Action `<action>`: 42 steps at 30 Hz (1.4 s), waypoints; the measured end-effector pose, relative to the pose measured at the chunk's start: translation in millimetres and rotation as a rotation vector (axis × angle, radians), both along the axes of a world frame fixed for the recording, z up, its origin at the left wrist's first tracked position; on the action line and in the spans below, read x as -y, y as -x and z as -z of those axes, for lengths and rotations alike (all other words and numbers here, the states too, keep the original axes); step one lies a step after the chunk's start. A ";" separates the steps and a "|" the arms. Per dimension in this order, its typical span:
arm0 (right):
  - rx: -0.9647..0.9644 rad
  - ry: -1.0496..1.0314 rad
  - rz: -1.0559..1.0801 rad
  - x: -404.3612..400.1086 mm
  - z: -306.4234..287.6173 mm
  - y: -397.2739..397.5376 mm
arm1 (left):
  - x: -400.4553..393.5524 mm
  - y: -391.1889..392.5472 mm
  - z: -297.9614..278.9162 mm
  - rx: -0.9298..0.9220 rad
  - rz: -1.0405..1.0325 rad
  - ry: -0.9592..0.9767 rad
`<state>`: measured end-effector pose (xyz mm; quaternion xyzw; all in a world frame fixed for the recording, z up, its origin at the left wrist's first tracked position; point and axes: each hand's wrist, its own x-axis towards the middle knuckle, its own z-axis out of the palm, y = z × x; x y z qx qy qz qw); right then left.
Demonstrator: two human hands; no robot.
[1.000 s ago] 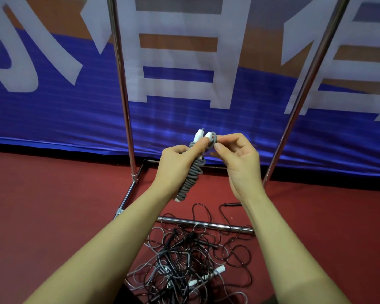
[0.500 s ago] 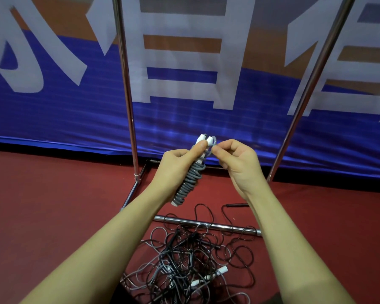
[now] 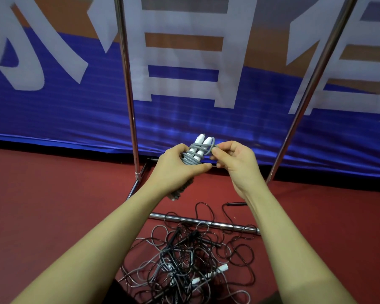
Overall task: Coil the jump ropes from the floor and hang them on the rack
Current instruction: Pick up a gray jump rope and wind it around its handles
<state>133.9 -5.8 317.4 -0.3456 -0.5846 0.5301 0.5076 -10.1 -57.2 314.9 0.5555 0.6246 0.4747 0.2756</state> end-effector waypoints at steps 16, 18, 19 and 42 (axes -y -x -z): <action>0.171 -0.300 0.291 2.4 -3.5 -1.8 | -0.1 -7.7 -2.7 0.379 0.226 0.196; 0.146 -0.339 0.229 3.9 -5.1 -2.7 | -0.4 -5.4 -1.0 0.321 0.221 0.146; 0.149 -0.366 0.200 4.9 -5.9 -3.2 | 0.0 -3.4 -1.3 0.289 0.222 0.122; 0.237 -0.304 0.416 -8.2 0.4 -1.1 | -0.7 -13.5 3.2 -0.858 -0.033 -0.093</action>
